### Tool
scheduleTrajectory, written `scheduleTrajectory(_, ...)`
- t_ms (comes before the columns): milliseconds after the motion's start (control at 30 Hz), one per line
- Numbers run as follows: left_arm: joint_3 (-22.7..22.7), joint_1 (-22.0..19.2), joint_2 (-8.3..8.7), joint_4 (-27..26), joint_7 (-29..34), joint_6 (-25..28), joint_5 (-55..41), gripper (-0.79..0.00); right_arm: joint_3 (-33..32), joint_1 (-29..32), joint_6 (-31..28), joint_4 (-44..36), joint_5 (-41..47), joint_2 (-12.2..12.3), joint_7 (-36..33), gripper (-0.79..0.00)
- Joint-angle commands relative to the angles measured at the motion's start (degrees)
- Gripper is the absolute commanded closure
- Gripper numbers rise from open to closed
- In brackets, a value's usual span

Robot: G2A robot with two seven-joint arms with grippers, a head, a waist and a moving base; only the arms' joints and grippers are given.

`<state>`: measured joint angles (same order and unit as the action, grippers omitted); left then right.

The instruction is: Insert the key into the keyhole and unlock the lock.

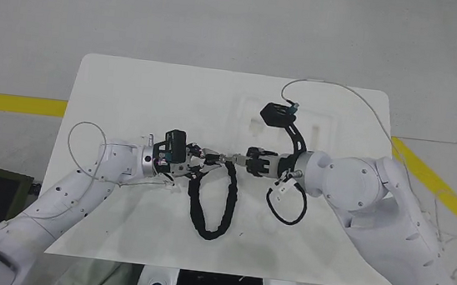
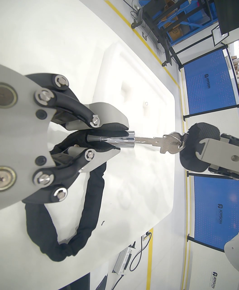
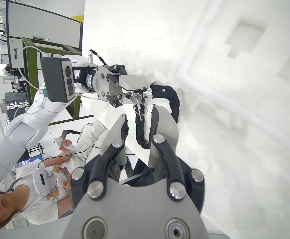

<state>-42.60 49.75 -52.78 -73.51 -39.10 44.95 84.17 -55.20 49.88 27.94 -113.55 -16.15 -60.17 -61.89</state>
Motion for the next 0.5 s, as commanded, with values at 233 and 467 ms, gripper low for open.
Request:
scheduleTrajectory(233,0.00,0.00,0.00,0.00,0.00,0.00,0.00,0.000,0.38,-0.09,-1.19,0.79,1.22,-0.37,1.92,0.000)
scheduleTrajectory(467,0.00,0.00,0.00,0.00,0.00,0.00,0.00,0.000,1.05,-0.53,-1.55,1.44,1.68,-0.69,2.56,0.000)
